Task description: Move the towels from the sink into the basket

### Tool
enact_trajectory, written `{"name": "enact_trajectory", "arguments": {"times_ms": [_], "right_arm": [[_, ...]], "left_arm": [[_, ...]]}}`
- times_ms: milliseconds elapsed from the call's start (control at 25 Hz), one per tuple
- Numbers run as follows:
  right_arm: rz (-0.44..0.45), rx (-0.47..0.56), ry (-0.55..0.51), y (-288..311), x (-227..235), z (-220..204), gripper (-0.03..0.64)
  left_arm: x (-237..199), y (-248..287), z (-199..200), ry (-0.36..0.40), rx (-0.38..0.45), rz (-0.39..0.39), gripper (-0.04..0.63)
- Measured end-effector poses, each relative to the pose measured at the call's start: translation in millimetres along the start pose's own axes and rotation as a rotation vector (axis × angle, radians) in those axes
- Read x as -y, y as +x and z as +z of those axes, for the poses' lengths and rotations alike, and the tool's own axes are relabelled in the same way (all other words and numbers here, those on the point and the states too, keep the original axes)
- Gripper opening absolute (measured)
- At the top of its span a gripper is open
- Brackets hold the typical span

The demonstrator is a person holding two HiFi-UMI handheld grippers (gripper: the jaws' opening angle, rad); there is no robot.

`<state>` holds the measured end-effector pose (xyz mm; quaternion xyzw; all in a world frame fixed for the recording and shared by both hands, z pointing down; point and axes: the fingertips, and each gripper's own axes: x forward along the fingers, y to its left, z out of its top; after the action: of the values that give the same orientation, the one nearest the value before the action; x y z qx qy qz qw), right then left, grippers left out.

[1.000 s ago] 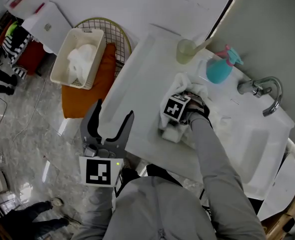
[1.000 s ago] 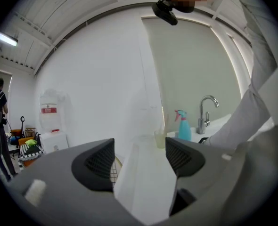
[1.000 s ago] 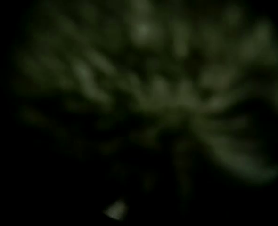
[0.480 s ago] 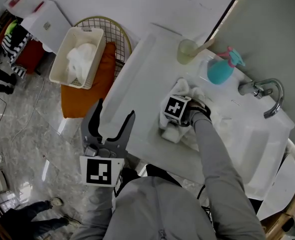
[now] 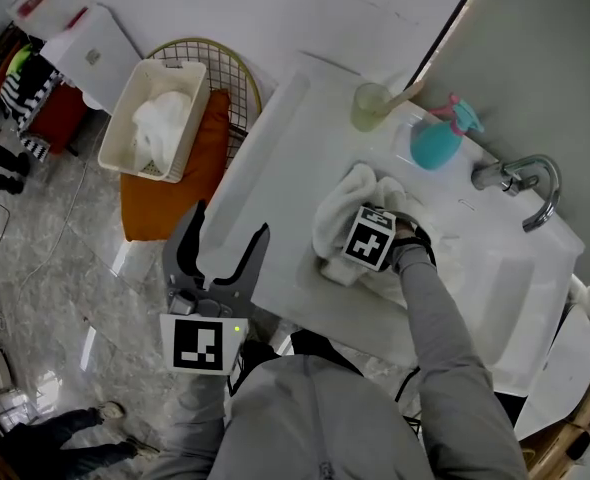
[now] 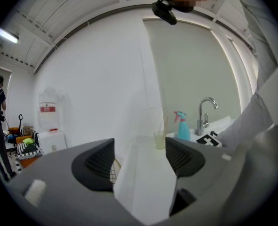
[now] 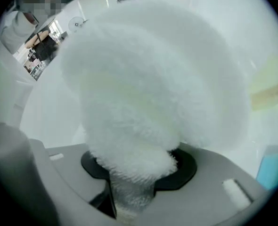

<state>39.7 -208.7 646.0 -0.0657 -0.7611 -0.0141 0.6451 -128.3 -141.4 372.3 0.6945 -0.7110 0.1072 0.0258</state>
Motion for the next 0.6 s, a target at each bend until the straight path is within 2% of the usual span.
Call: {"name": "enact_trajectory", "arguments": {"times_ms": [360,600], "right_arm": [[-0.22,0.234,0.083,-67.6,12.0,10.1,0.207],[-0.407,0.376,0.142,-130.9,20.2,11.9,0.207]], "left_arm": [[2.3,-8.0,6.4,-0.01,0.027,-0.026,0.368],[-2.2,-20.0,11.6,-0.016,0.049,-0.033,0.368]]}}
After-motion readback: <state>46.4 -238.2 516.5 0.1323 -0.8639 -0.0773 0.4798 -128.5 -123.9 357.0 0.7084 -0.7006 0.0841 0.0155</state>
